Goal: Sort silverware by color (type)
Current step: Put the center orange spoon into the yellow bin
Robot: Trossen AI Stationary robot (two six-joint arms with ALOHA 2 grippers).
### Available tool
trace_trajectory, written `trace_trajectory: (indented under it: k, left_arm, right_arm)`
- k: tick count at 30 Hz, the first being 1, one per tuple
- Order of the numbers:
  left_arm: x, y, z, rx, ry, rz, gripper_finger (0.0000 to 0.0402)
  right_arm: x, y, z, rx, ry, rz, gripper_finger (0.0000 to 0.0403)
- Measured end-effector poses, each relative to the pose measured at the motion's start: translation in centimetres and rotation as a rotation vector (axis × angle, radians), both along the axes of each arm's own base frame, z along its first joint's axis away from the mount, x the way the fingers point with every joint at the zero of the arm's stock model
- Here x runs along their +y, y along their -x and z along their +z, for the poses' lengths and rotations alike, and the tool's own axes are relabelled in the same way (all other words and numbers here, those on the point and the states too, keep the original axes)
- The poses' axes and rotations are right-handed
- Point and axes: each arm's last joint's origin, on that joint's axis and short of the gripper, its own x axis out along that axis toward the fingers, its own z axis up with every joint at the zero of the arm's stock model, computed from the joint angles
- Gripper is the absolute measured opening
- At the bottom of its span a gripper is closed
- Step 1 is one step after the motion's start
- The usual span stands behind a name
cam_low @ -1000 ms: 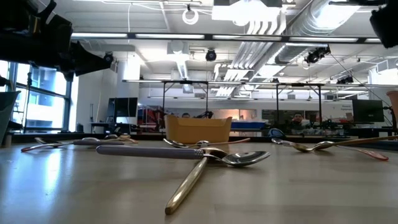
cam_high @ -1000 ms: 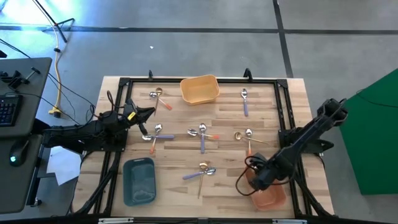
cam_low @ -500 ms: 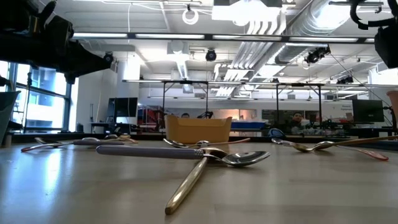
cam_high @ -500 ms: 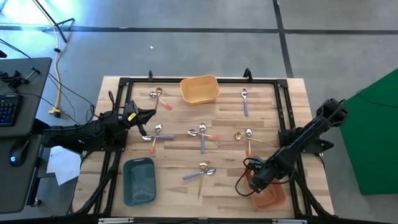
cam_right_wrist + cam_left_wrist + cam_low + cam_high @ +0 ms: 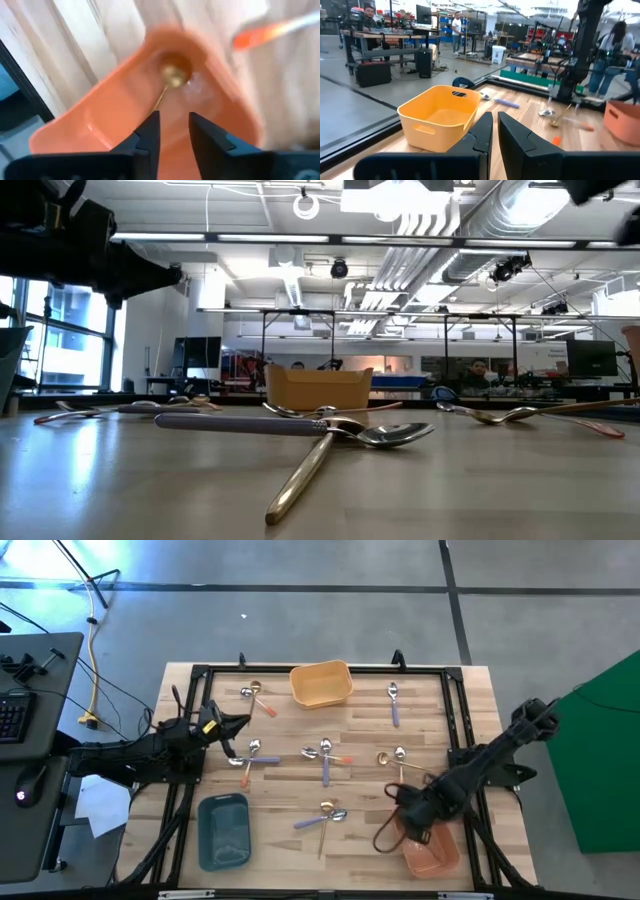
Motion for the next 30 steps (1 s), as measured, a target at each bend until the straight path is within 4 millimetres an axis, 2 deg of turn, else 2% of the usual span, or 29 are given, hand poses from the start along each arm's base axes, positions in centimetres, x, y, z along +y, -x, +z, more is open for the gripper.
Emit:
trace_trajectory:
  k: [6,12,15,19,25,30]
  left_arm:
    - [0.0,0.0,0.0,-0.022,0.036,-0.003,0.0021]
    - [-0.1,0.0,0.0,-0.029,0.070,-0.038,0.0021]
    - [-0.2,-0.1,-0.1,-0.021,0.070,-0.086,0.0021]
    - [-0.3,-0.4,-0.2,-0.002,0.085,-0.115,0.0008]
    - [-0.2,-1.1,-0.8,0.090,0.206,-0.122,0.0001]
    - [0.0,-2.1,-0.7,0.196,0.228,-0.125,0.0000]
  right_arm:
    - [-2.8,-2.3,1.2,-0.091,0.067,0.159,0.0008]
    - [-6.4,-5.8,1.7,-0.304,0.138,0.342,0.0002]
    - [-9.1,-8.2,1.8,-0.495,0.156,0.429,0.0001]
    - [-13.0,-10.4,0.7,-0.787,0.155,0.505,0.0000]
    - [-17.6,-10.8,-1.4,-1.101,0.271,0.510,0.0000]
    - [-20.7,-10.4,-1.4,-1.143,0.288,0.488,0.0000]
